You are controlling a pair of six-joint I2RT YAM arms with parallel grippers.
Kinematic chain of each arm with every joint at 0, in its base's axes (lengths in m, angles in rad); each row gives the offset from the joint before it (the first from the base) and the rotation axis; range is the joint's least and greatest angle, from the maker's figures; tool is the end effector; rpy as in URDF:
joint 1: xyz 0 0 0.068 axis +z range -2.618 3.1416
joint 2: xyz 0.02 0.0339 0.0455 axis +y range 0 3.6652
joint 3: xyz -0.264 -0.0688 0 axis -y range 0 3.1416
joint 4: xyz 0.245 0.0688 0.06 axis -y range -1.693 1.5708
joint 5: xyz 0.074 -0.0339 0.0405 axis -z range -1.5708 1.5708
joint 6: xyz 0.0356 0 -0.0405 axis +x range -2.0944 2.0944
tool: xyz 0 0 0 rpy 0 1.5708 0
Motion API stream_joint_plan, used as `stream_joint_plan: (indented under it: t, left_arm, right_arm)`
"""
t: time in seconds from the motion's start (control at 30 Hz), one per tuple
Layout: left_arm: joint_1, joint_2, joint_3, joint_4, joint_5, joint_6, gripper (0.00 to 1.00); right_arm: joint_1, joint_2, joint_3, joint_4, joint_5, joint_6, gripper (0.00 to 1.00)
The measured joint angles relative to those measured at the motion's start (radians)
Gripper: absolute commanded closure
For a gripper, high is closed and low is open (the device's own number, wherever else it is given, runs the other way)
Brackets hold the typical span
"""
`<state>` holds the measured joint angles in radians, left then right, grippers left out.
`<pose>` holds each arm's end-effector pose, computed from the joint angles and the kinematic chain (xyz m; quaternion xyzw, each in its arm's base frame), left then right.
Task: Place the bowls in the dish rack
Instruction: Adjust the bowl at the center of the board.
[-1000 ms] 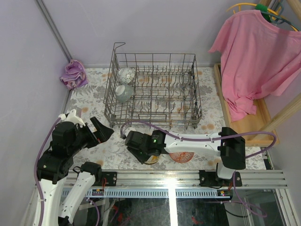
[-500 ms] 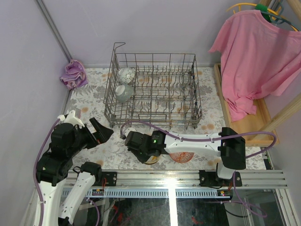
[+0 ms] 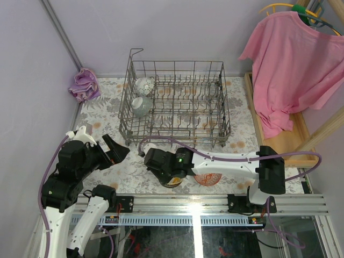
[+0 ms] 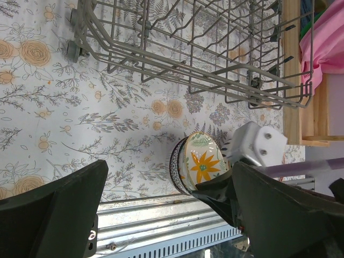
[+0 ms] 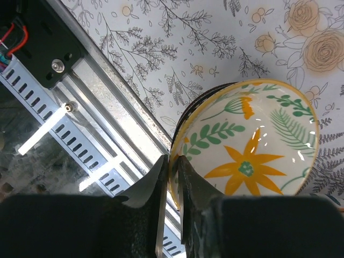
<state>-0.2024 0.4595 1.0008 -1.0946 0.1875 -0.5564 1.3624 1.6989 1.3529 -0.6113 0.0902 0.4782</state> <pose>0.0527 -0.0176 0.3510 -0.1082 0.8640 -0.2555 0.4202 0.0792 0.3590 0.2592 -0.3951 0.8666 0.2140 0.2169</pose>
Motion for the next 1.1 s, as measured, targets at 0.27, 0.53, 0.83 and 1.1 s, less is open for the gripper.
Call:
stream_joint_plan:
  t: [0.27, 0.53, 0.83, 1.1]
  left_arm:
    - [0.0, 0.004, 0.0, 0.0, 0.0, 0.0, 0.0]
    - [0.0, 0.013, 0.0, 0.0, 0.0, 0.0, 0.0]
    - [0.0, 0.013, 0.0, 0.0, 0.0, 0.001, 0.0]
    - [0.0, 0.013, -0.001, 0.0, 0.0, 0.001, 0.0]
  right_arm:
    - [0.0, -0.039, 0.01, -0.011, 0.014, 0.0, 1.0]
    - [0.0, -0.047, 0.012, -0.011, 0.022, 0.0, 1.0]
    - [0.0, -0.024, 0.019, -0.013, 0.022, 0.0, 1.0]
    - [0.0, -0.04, 0.023, -0.015, 0.026, 0.002, 1.0]
